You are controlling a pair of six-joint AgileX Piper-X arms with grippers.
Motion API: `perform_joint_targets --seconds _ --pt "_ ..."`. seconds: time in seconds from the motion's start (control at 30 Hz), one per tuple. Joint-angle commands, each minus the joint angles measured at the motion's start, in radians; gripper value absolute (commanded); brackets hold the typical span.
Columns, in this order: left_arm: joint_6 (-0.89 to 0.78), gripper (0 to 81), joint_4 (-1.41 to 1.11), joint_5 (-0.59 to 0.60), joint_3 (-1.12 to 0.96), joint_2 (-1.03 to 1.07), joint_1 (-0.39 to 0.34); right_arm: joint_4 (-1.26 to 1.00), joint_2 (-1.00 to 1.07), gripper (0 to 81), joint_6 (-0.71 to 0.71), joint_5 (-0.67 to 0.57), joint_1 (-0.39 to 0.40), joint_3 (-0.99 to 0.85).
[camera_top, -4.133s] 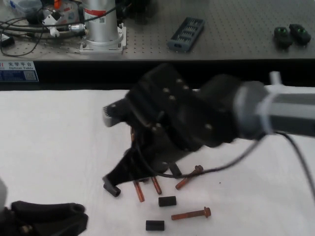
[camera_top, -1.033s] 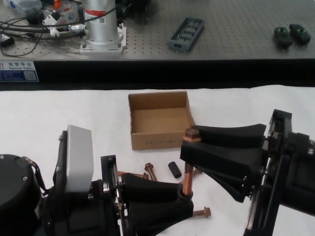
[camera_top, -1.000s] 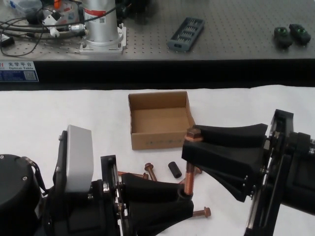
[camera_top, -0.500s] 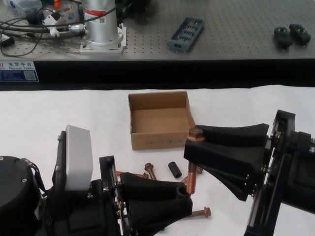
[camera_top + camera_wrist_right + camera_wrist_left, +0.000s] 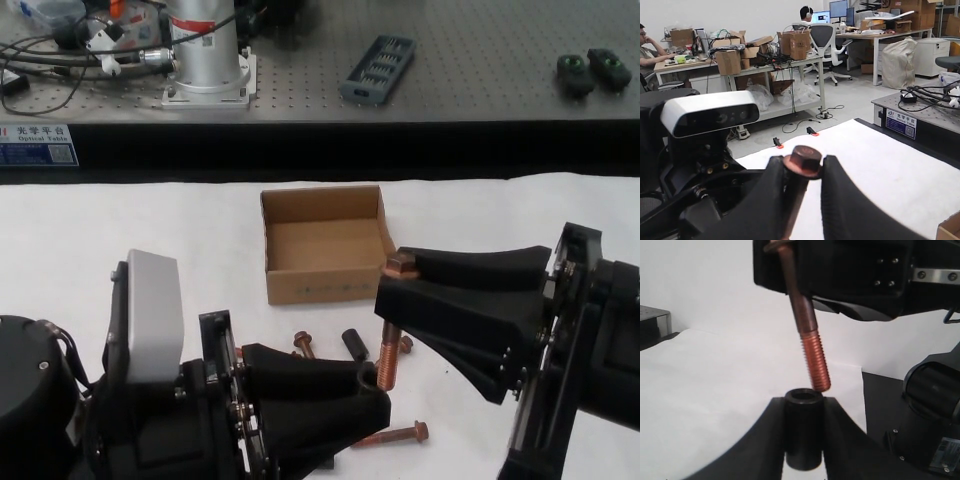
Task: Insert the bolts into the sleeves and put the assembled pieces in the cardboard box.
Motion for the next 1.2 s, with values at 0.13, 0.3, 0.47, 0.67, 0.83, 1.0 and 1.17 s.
perform_joint_targets --seconds 0.13,0.3,0.47,0.67,0.83,1.0,1.17 --pt "-0.013 0.7 -0.037 -0.007 -0.010 -0.004 -0.004 -0.015 -0.005 3.1 -0.015 -0.006 -0.003 -0.003" --pt "-0.013 0.7 -0.037 -0.002 -0.010 -0.004 -0.004 -0.075 -0.005 3.1 -0.033 0.001 -0.003 -0.003" --pt "-0.013 0.7 -0.037 0.001 -0.010 -0.004 -0.004 -0.086 0.004 3.1 -0.033 0.001 -0.003 -0.003" --pt "-0.013 0.7 -0.037 0.001 -0.010 -0.004 -0.004 -0.106 0.055 3.1 -0.033 -0.011 -0.003 -0.003" --pt "-0.013 0.7 -0.037 0.001 -0.010 -0.004 -0.004 -0.101 0.073 3.1 -0.031 -0.046 -0.003 -0.003" --pt "-0.013 0.7 -0.057 -0.006 -0.010 -0.004 -0.004 -0.002 0.073 3.1 -0.026 -0.053 -0.003 -0.003" --pt "-0.020 0.7 -0.096 -0.058 -0.010 -0.004 -0.004 0.076 0.073 8.7 0.001 -0.159 -0.003 -0.003"
